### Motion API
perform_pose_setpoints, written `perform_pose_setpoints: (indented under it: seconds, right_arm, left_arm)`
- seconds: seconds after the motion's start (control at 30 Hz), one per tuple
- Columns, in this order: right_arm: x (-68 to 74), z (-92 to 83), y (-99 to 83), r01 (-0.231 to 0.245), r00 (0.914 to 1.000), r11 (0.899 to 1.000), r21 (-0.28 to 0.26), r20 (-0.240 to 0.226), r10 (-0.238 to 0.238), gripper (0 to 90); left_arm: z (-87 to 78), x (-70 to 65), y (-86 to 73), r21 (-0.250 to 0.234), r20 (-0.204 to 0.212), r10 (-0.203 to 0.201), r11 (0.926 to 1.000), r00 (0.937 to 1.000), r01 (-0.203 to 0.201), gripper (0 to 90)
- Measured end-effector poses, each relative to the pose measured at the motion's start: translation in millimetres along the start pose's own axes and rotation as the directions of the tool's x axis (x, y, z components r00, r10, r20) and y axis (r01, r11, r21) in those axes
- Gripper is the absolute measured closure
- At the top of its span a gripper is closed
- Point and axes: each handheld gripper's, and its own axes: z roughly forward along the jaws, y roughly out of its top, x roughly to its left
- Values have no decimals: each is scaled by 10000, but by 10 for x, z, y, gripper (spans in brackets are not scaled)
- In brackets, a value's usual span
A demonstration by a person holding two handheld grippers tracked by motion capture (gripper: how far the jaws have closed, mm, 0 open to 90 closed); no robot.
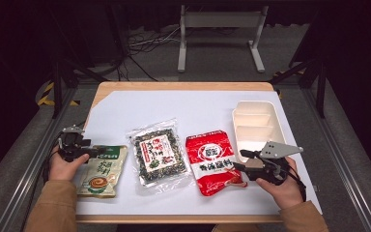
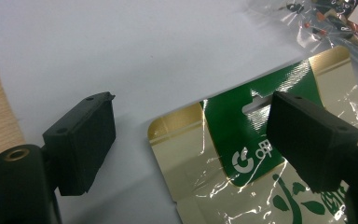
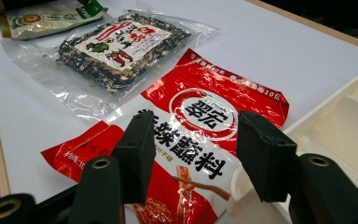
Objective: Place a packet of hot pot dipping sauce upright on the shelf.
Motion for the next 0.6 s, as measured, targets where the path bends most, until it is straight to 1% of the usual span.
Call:
perform_pose_setpoints:
  seconds: [0.07,0.13,0.23,0.3,0.4,0.43,0.47,0.53,0.6]
  right_arm:
    - [-1,-10,-5,-1,10000,10000,-12,26,1,473]
    - [-1,-17,-6,4,10000,10000,-40,34,-4,472]
    - [-4,-20,-7,12,10000,10000,-53,25,-11,471]
    - [-5,-17,-8,17,10000,10000,-37,17,-17,470]
    - [-4,-11,-5,40,10000,10000,-24,1,-40,467]
    - [-4,-10,-4,56,10000,10000,-22,2,-56,467]
    - [-3,-8,-3,59,10000,10000,-15,3,-59,467]
    - [-1,-3,-4,71,10000,10000,6,12,-71,467]
    - [1,0,-4,91,10000,10000,33,32,-91,467]
  left_arm:
    - [1,-17,-5,33,34,51,10000,10000,-51,170]
    - [-13,-16,-5,77,256,114,9999,9996,-116,199]
    - [-12,-40,-12,106,208,171,9998,9996,-173,231]
    - [-13,-69,-11,207,135,369,9991,9992,-372,257]
    - [-3,-125,-22,275,-229,715,9971,9972,-708,284]
    - [1,-140,-24,292,-457,943,9952,9945,-931,296]
    - [5,-161,-27,353,-661,1085,9937,9919,-1064,316]
    - [9,-185,-27,418,-916,1258,9916,9878,-1224,347]
    - [10,-199,-29,429,-1026,1281,9913,9864,-1242,367]
